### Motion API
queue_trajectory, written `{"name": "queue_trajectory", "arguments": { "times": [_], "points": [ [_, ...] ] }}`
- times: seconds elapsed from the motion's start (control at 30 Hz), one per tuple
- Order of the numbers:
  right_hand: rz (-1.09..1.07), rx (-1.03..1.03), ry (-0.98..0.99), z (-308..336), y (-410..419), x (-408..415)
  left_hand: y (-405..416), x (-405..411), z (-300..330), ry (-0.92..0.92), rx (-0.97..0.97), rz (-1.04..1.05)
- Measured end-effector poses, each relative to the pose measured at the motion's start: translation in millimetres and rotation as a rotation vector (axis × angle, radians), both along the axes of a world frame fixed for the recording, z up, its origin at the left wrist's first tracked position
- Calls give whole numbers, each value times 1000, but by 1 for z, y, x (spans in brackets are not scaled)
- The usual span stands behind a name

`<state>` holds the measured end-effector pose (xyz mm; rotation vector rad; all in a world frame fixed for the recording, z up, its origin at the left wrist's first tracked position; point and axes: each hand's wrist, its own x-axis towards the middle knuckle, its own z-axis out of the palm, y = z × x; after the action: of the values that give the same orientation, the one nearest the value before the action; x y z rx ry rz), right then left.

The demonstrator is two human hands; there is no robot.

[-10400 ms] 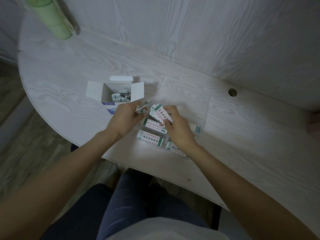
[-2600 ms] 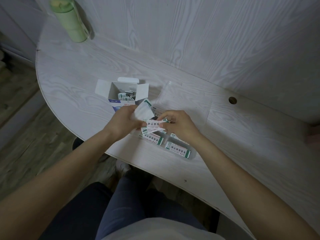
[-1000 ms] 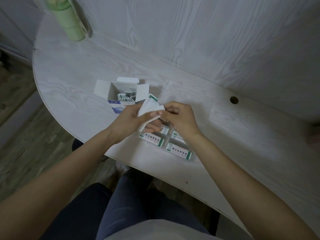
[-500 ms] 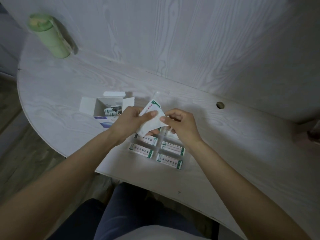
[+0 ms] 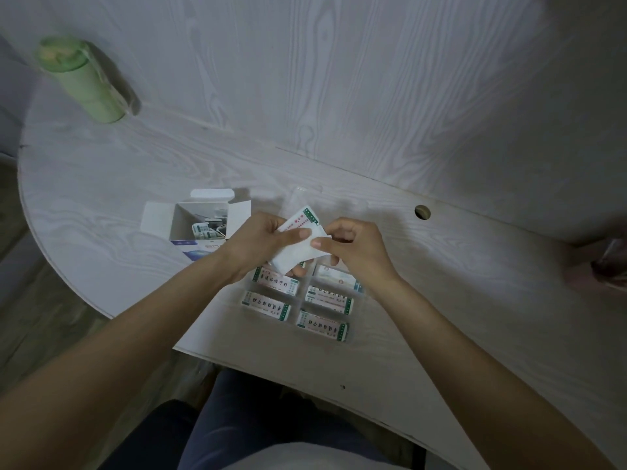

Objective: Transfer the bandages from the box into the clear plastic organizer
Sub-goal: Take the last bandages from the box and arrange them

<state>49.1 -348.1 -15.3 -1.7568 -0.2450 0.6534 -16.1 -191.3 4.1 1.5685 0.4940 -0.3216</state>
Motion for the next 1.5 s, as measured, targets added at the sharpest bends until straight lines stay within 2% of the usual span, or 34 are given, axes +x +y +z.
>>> {"name": "queue_trajectory", "arguments": {
  "times": [0.33,0.67,0.73,0.9,1.0,1.27,1.5],
  "points": [
    [-69,-61,94,-3,2,9,9,0,-5,-4,41,46],
    [-161,276,372,-4,-7,15,20,-2,-6,-40,-117,219],
    [-204,283,401,-5,-9,16,19,-1,-8,-50,-127,238],
    [-101,8,267,-10,-14,17,16,3,-13,-96,-31,212],
    [-100,-31,249,-11,-19,17,13,6,-17,-79,-42,207],
    [-320,-189,110,-39,-44,17,7,9,-21,-63,-93,271],
    [-123,-442,-97,-58,-47,6,2,7,-29,-38,-90,266]
  ]
}}
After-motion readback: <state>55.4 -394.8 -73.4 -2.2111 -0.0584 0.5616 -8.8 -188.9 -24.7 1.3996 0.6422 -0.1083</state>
